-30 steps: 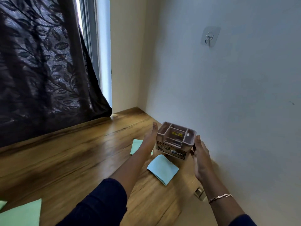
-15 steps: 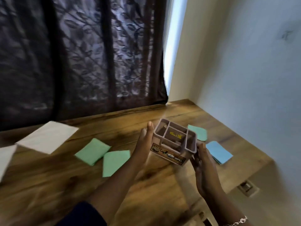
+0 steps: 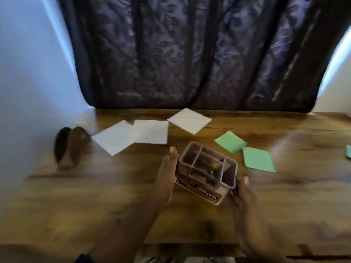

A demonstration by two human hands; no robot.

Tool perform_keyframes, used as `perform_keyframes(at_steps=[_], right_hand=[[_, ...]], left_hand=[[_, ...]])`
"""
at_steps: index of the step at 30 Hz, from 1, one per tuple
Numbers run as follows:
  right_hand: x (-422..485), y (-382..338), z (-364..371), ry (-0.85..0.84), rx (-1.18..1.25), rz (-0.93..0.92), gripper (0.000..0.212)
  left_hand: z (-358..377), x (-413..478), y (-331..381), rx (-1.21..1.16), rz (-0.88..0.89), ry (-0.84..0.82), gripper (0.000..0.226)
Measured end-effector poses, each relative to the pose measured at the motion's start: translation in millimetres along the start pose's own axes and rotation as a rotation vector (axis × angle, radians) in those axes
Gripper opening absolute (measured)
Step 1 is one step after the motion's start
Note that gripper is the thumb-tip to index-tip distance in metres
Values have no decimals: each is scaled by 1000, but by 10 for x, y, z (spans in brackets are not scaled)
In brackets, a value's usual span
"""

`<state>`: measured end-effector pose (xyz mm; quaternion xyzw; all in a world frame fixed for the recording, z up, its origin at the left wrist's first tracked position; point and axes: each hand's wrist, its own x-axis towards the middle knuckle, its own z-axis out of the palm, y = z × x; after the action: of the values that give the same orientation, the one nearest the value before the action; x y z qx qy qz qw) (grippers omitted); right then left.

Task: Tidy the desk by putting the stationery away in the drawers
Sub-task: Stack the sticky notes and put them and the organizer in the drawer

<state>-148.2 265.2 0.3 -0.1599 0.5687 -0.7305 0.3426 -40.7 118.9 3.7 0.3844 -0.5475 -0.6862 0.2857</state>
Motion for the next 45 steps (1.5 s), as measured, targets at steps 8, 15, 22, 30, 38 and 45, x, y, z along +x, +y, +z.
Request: perform_keyframes(at_steps=[8, 15, 22, 30, 38, 45], right_hand=[[-376, 576, 1103, -264, -311, -33, 33], [-680, 687, 2028, -507, -286, 103, 39], [-864, 848, 2528, -741, -361, 130, 51], [-919, 1025, 2828, -837, -365, 104, 60], [-941, 1094, 2800, -869, -410, 44, 58], [-723, 990, 2500, -782, -564, -28, 48]], left_hand=[[-1266, -590, 76, -31, 203, 272, 58], [-2127, -896, 124, -188, 269, 553, 66], [-2797, -1019, -78, -300, 177, 825, 53], [-3140, -1074, -142, -260, 161, 948, 51], [-2967, -1116, -162, -59, 150, 1038, 49], [-2327, -990, -203, 776, 145, 1223, 81]])
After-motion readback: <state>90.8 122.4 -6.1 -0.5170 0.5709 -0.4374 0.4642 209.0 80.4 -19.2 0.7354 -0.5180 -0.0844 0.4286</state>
